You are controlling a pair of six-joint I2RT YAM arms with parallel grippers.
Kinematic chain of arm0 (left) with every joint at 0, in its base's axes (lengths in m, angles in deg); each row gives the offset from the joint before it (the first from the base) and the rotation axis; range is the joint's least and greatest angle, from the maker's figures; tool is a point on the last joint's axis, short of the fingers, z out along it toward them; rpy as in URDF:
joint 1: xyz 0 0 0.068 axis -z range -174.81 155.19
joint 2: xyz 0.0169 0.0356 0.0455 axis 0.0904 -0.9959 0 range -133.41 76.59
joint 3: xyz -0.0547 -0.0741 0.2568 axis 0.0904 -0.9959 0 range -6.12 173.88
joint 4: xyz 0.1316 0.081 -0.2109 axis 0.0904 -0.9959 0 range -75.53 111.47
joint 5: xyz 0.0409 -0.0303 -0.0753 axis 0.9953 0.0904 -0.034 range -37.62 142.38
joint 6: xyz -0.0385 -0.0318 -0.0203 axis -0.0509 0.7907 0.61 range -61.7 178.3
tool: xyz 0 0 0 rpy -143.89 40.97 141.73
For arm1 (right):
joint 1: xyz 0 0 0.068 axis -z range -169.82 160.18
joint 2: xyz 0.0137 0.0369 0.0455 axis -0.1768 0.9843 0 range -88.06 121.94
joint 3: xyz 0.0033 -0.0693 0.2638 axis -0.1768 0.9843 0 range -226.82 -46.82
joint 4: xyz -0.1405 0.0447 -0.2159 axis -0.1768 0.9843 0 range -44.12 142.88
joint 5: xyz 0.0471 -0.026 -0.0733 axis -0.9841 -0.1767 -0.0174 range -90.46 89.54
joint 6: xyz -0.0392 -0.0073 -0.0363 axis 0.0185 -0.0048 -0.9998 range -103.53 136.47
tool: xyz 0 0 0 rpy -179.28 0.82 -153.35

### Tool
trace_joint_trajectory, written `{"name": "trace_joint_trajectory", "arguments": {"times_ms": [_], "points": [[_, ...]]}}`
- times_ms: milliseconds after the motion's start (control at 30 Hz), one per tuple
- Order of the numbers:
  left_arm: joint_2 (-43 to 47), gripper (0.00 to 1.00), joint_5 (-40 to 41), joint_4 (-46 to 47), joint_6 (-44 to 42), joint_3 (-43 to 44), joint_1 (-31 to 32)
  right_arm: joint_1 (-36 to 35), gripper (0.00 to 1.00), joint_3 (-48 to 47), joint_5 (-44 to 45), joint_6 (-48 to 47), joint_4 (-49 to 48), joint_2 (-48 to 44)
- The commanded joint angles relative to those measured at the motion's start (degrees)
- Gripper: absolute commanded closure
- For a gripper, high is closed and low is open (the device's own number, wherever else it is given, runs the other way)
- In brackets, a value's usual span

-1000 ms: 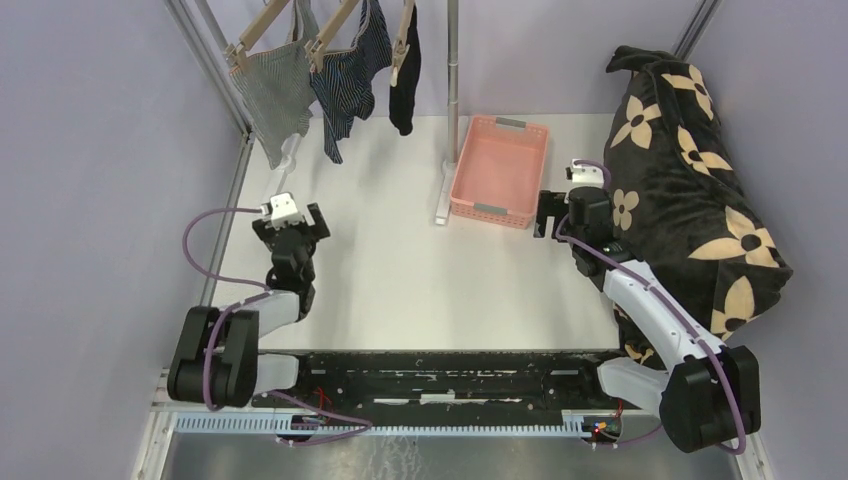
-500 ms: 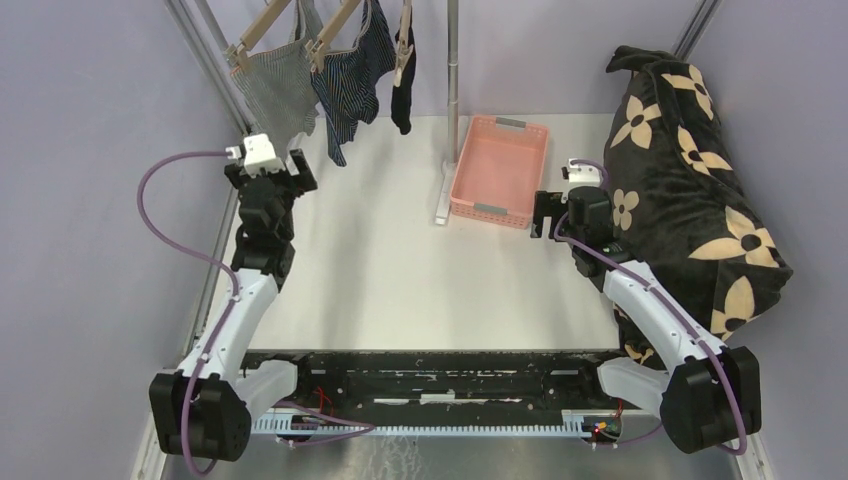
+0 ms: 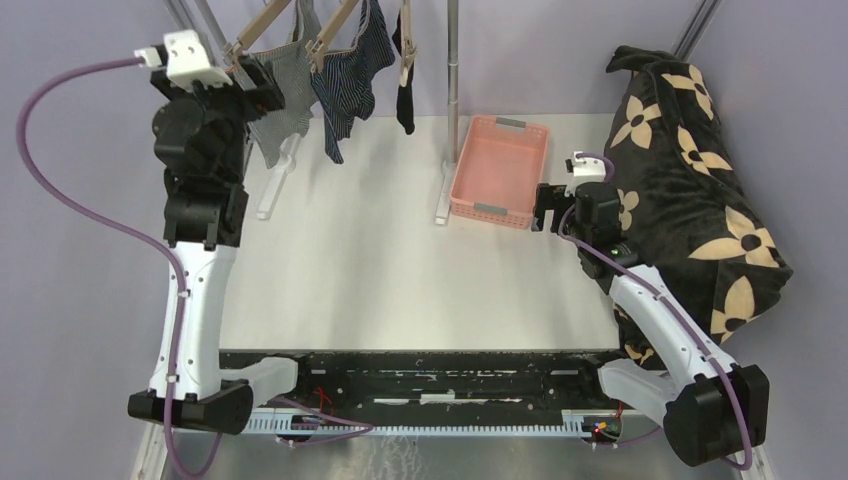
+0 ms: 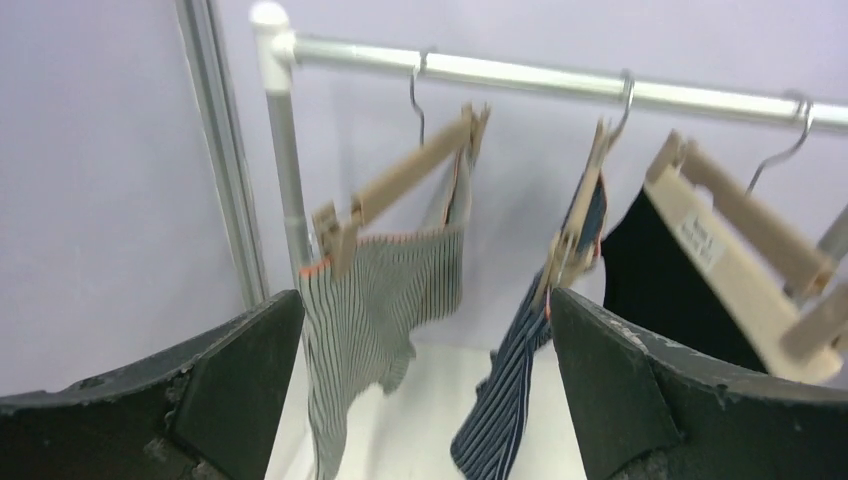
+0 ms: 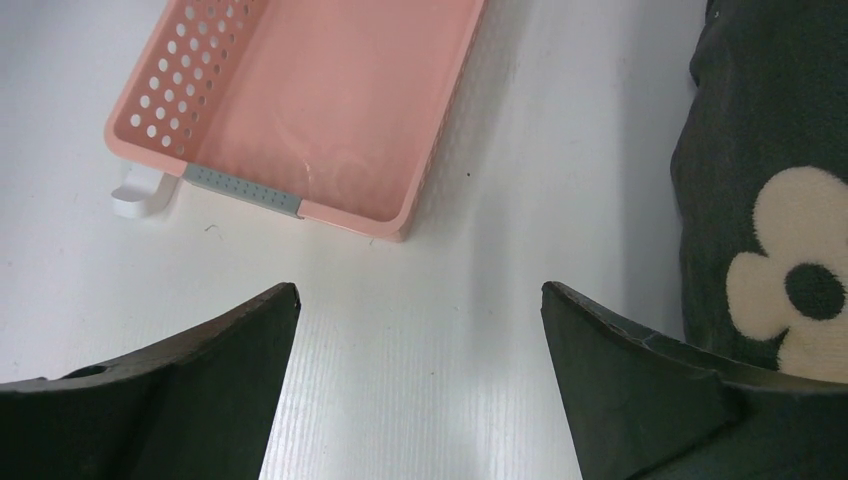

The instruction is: Remove the underwear clipped to the hanger

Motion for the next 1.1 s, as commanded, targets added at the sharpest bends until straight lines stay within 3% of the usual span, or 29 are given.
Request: {"name": "trace_joint_trajectory", "arguments": {"times_ms": [0,333,533,867,1067], "points": [[-6.9,0.01,1.8,-7.1,-1.0,11.7,0.0,-0.4,0.00,-2.9,-0.8,-0.6,-1.8,-1.8],[-25.2,0.01,6.2,-17.4,-8.1,38.5,-0.2,-0.7,0.00,-2.5,-0.2,-1.2,-0.9,-3.9],[-34.0,0.01,1.3,-24.2,-7.8,51.5,-3.8,-0.8,0.00,-2.2,0.4,-1.6,-1.2,-4.1],[-34.6,0.01,-11.7,-23.7,-4.1,50.4,-14.6,-1.1,0.00,-1.7,-0.5,-1.6,-1.8,-3.5],[-35.6,0.01,-17.5,-20.2,-3.3,48.1,-16.4,-1.4,0.00,-1.6,-0.9,-1.7,-2.0,-3.1]]}}
